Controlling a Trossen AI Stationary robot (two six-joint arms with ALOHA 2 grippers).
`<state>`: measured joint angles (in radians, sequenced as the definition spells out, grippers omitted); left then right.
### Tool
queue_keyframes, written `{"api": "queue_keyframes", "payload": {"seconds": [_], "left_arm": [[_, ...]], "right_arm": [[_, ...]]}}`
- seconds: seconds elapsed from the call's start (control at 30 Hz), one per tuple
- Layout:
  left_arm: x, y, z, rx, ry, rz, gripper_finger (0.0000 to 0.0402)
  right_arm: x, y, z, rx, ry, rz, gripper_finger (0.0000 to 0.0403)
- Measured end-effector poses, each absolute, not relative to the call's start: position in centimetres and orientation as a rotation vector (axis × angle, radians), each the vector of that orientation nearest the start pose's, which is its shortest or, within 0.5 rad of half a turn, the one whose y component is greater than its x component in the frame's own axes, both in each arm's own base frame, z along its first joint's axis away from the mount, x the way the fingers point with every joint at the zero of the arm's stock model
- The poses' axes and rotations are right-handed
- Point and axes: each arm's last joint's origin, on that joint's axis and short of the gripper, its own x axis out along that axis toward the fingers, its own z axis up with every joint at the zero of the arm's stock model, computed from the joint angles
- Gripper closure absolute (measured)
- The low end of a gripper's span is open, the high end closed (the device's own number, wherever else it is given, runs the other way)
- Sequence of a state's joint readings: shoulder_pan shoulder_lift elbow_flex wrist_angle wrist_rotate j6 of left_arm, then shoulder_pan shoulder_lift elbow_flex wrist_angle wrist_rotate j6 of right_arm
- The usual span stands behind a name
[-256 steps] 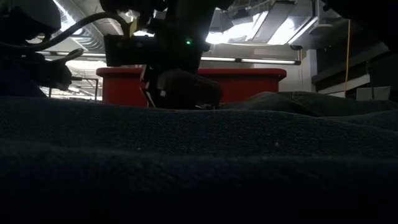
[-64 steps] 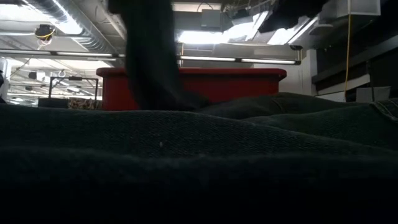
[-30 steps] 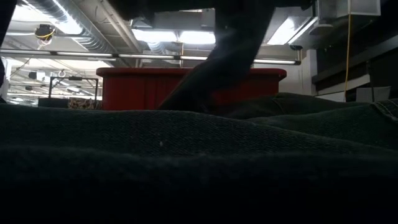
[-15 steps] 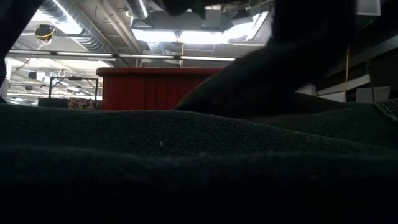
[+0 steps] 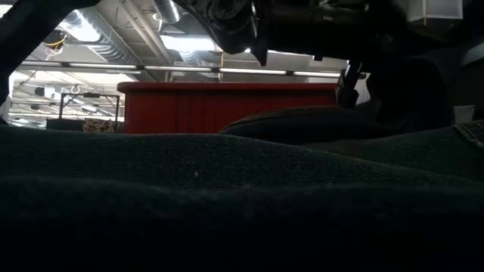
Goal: Fold Laundry from Bin
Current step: Fold the dark blue pants
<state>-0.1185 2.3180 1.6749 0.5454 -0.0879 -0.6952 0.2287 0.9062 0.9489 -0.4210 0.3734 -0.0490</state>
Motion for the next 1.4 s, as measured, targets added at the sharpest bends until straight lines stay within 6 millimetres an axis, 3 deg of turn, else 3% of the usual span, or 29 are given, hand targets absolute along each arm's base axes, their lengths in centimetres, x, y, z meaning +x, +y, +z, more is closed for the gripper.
{"api": "queue_keyframes", "payload": {"seconds": [0.4,0.63,0.9,1.07,1.23,1.4], "left_arm": [[52.5,-4.6,18.7,-0.68,0.112,0.03,0.0389],[52.5,-4.4,18.7,-0.571,0.11,0.049,0.0384],[52.5,-4.2,18.5,-0.546,0.101,0.13,0.0301],[52.6,-3.8,19.0,-0.47,0.068,0.073,0.0253],[52.7,-3.0,20.5,-0.353,-0.064,-0.039,0.0238],[52.7,-2.4,20.6,-0.343,-0.051,-0.14,0.0237]], "right_arm": [[18.5,3.2,34.7,-0.161,0.365,-0.134,0.0228],[18.5,3.2,34.7,-0.161,0.365,-0.134,0.0228],[18.5,3.2,34.7,-0.161,0.365,-0.134,0.0228],[18.5,3.3,34.7,-0.158,0.365,-0.116,0.0228],[18.5,3.5,34.7,-0.145,0.361,-0.056,0.0228],[18.5,3.6,34.7,-0.139,0.364,-0.02,0.0228]]}}
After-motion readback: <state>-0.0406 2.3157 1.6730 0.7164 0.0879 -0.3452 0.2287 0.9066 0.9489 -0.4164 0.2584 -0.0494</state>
